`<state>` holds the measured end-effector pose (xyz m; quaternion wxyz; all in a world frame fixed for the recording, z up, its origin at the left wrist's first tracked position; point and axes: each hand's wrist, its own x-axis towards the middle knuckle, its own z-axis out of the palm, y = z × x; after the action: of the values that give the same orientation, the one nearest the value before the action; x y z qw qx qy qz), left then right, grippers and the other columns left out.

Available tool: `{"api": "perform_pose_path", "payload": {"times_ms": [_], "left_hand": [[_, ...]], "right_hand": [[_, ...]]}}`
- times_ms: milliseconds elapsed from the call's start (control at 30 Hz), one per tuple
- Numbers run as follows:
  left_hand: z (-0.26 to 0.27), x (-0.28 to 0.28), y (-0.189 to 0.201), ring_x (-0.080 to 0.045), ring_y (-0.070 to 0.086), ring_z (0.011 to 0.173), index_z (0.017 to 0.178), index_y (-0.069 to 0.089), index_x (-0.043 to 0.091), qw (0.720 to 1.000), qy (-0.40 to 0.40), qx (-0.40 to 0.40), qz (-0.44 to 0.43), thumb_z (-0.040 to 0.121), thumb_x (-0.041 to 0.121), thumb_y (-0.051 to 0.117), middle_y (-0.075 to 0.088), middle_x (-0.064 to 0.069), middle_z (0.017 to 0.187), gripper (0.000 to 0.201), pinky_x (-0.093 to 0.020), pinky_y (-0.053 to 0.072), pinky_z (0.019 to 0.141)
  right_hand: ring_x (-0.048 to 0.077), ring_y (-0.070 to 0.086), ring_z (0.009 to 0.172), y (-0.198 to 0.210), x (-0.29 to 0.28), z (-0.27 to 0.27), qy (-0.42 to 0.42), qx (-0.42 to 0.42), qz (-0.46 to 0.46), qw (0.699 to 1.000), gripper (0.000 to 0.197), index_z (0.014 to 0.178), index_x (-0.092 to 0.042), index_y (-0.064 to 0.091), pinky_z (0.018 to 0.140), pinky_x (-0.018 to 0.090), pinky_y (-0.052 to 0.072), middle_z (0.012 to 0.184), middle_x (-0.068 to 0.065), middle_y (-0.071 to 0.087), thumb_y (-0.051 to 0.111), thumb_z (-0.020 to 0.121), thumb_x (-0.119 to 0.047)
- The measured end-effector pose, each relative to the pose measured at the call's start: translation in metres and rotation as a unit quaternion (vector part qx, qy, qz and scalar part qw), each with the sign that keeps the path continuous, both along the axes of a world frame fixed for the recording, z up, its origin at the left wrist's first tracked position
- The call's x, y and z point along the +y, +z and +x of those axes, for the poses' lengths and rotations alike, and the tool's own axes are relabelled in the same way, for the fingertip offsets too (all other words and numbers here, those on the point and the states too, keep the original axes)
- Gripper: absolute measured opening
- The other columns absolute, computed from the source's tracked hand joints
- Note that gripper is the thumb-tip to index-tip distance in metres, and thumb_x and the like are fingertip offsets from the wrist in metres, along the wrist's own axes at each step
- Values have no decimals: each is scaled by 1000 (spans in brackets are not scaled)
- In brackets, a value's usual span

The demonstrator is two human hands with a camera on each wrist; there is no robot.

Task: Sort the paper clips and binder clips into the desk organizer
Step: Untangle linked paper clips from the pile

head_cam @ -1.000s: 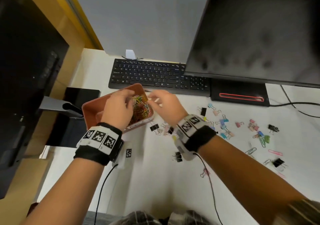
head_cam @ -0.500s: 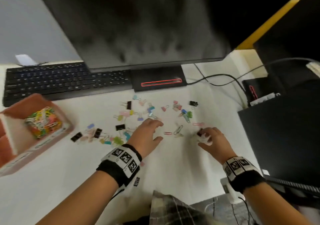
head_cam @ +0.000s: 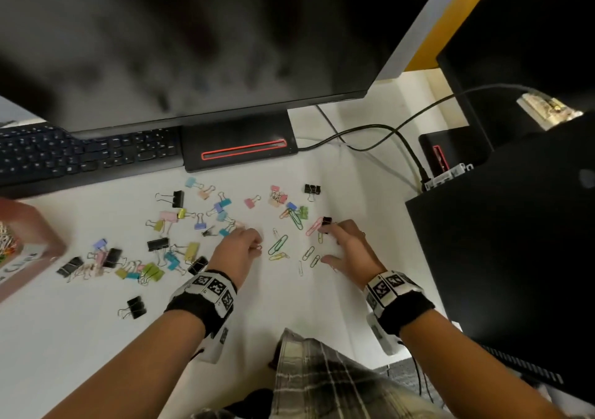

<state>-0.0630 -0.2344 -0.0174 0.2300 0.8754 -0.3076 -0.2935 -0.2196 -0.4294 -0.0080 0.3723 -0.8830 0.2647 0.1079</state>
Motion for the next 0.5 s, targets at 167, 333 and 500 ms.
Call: {"api": "perform_pose_path", "payload": {"times_ms": [167, 333, 500], "left_hand": [[-3, 5, -2, -20, 53, 86, 89, 61, 9, 999, 3, -16, 40, 88, 14, 57, 54, -2, 88, 6, -27, 41, 75], [-10, 2, 1, -16, 49, 83, 87, 59, 12, 999, -29, -12, 20, 89, 18, 55, 52, 2, 86, 8, -28, 44, 77], [-26, -17, 10, -16, 47, 88, 72, 60, 14, 996, -46, -64, -32, 78, 17, 69, 57, -1, 97, 12, -30, 42, 77]], "right_hand": [[8, 47, 98, -7, 2, -14, 42, -26, 14, 999, 40, 115, -17, 60, 91, 23, 42, 107, -11, 45, 69, 77, -3], [12, 57, 83, -10, 6, -11, -43, -35, 49, 997, 22, 101, -10, 68, 80, 17, 47, 89, -3, 59, 64, 81, 1], [18, 63, 86, -3, 13, 9, 21, -29, 30, 999, 15, 96, -11, 69, 84, 27, 49, 93, 6, 70, 64, 83, -7]]}}
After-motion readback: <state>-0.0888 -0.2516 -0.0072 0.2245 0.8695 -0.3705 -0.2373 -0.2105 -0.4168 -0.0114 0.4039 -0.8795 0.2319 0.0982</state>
